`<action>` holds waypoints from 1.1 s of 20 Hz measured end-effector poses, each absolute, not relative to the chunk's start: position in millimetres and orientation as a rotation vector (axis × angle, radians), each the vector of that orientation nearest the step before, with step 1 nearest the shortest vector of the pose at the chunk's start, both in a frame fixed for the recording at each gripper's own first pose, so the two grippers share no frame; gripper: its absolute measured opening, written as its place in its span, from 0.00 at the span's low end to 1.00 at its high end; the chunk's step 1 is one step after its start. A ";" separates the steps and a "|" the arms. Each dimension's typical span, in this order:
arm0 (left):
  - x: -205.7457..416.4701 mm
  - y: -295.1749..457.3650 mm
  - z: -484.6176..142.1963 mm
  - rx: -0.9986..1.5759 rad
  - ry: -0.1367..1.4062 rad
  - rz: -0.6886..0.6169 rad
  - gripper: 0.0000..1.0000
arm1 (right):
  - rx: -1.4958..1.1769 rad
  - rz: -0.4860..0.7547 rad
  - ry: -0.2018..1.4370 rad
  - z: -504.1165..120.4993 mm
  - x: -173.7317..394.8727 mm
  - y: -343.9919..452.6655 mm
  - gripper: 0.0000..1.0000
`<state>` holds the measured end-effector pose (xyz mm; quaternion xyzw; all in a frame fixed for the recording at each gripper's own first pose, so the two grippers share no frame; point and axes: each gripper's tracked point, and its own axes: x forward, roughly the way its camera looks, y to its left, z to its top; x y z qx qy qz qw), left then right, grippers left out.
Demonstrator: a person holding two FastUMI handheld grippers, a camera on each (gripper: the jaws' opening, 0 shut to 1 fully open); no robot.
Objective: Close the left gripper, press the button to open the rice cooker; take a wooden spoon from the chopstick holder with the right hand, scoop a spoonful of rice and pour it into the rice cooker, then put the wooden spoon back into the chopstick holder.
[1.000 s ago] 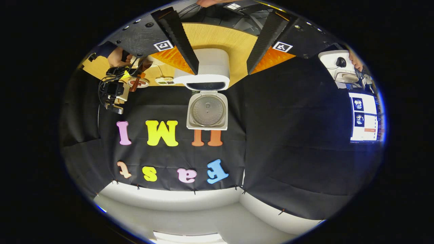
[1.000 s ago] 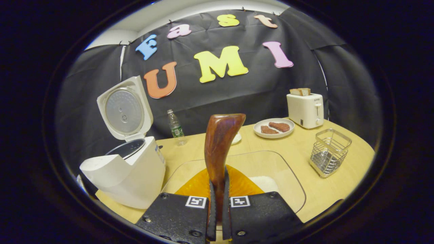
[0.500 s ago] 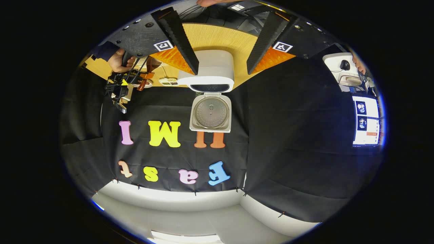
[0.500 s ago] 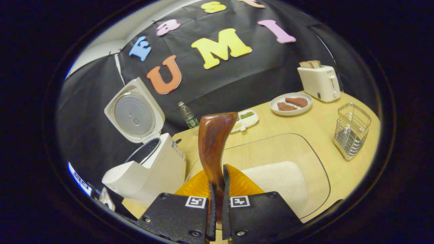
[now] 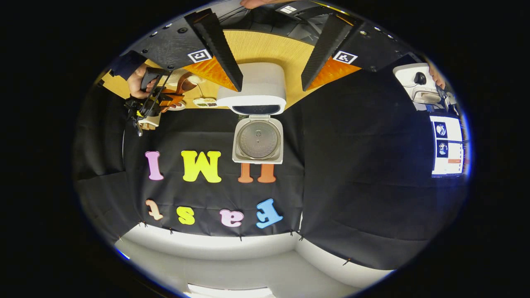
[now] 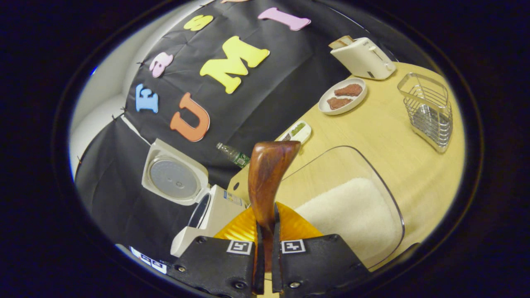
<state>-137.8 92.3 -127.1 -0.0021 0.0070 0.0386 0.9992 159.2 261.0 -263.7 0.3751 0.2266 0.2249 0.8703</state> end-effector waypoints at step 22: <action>-135.5 92.2 -133.2 -0.008 0.022 0.071 0.91 | 1.527 0.633 0.434 -167.7 139.2 183.1 0.11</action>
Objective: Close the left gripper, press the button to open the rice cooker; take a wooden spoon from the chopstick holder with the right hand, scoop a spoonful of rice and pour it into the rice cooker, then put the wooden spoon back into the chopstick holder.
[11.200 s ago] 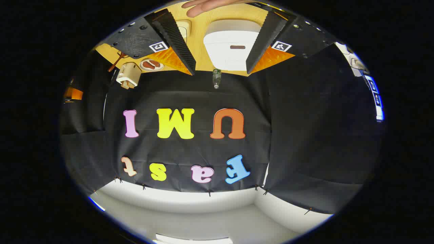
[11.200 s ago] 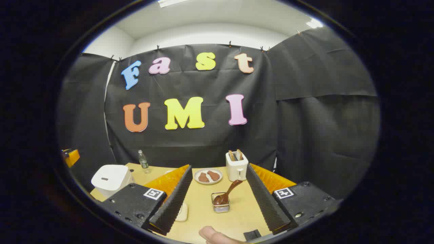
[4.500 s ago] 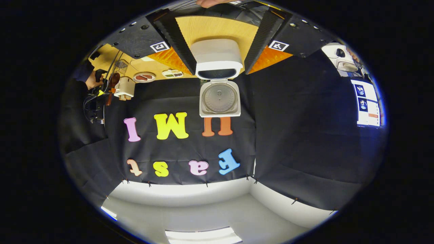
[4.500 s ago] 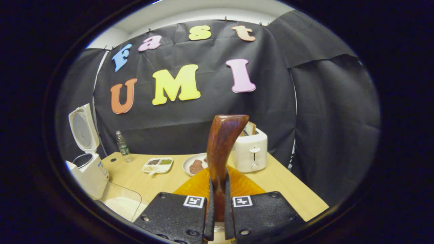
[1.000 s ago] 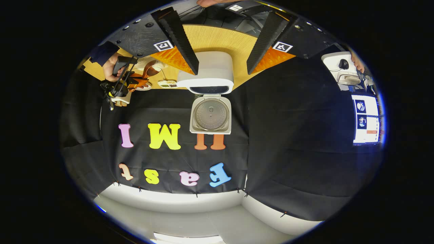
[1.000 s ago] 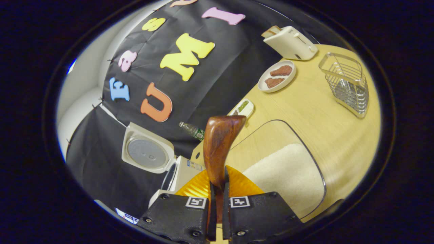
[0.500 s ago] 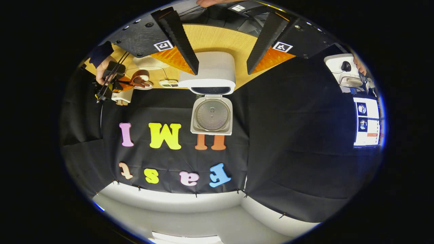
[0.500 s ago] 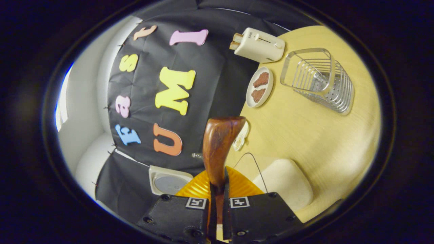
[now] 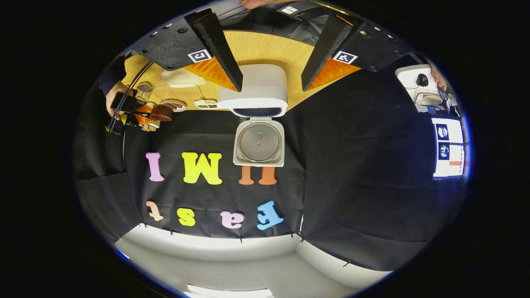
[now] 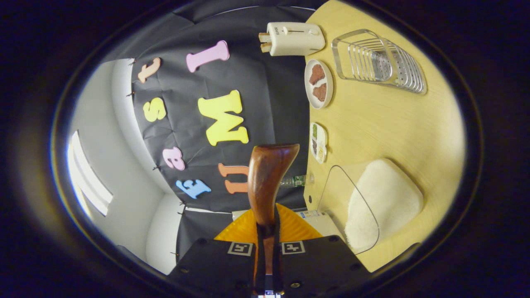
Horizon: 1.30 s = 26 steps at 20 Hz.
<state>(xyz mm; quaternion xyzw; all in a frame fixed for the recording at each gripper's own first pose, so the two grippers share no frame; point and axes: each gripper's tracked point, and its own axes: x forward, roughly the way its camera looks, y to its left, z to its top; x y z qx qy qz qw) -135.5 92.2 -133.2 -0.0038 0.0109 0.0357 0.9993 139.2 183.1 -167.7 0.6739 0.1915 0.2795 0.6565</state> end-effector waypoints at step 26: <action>-91.2 102.4 -76.8 -0.049 -0.051 -0.036 0.91 | 1.187 0.698 0.544 -65.7 217.4 387.8 0.11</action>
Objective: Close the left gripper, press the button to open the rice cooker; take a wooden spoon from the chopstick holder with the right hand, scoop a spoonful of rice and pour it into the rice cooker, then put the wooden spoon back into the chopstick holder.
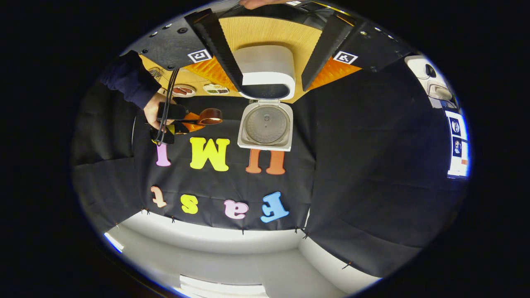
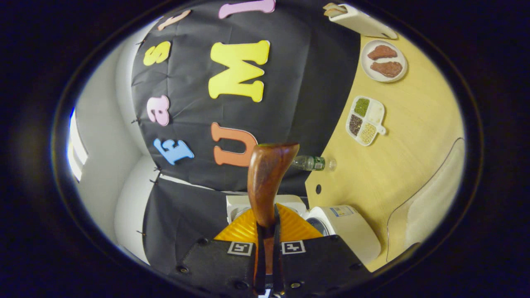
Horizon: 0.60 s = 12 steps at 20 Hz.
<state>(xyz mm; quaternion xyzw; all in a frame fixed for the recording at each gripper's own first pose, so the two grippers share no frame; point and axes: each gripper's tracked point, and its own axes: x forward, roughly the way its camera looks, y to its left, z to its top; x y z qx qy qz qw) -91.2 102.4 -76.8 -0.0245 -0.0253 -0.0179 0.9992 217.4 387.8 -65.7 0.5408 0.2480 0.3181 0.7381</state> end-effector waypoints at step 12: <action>-81.2 122.0 -81.8 -0.040 -0.050 0.012 0.91 | 0.813 0.683 0.380 -45.4 241.9 468.3 0.12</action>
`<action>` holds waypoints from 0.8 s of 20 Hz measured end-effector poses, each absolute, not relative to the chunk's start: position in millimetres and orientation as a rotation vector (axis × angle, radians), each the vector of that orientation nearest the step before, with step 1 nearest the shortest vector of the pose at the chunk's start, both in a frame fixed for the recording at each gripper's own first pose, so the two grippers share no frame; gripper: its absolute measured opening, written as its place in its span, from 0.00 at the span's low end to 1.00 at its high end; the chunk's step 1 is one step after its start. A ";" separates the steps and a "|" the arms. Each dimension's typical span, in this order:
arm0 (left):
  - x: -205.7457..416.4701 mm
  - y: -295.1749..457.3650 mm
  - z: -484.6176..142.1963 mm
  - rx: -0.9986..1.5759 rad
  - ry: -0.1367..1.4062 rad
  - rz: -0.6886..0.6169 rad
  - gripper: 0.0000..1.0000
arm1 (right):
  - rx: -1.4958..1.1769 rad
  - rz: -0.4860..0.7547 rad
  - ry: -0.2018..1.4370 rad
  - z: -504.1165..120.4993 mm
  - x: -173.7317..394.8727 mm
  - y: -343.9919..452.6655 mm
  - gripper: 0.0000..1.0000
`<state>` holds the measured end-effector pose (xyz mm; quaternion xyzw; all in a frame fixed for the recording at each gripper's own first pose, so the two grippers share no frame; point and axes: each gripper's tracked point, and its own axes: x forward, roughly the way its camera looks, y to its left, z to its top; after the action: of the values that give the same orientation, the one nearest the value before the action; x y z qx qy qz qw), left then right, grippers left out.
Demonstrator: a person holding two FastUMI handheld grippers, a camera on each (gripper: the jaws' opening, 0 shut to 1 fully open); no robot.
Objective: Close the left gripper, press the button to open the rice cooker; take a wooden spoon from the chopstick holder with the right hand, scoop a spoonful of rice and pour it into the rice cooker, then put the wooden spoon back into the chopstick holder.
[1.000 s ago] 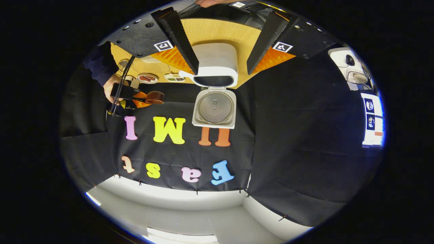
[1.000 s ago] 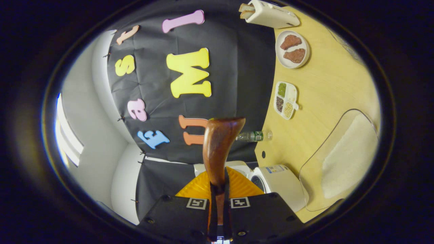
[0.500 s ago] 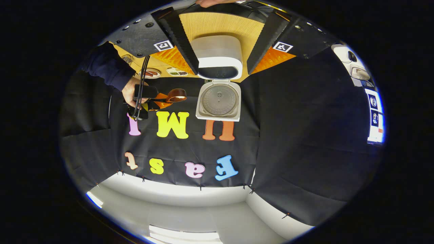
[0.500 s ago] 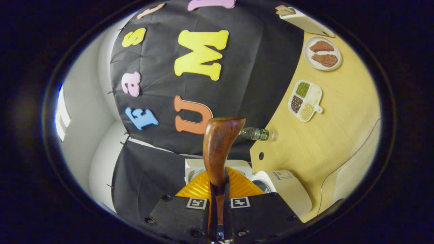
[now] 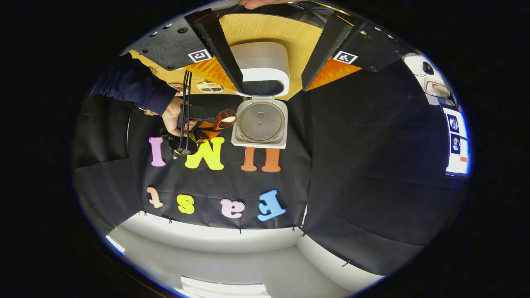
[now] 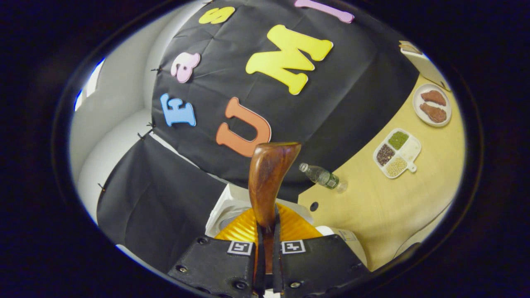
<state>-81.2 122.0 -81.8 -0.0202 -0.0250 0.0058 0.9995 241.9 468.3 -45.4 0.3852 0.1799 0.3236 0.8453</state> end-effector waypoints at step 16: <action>-80.6 127.0 -84.9 -0.054 -0.015 0.025 0.91 | 0.274 0.661 0.243 -77.3 237.0 530.0 0.12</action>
<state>-80.6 127.0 -84.9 -0.0270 -0.0074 0.0126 0.9995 237.0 530.0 -77.3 0.1338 0.1186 0.3228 0.9294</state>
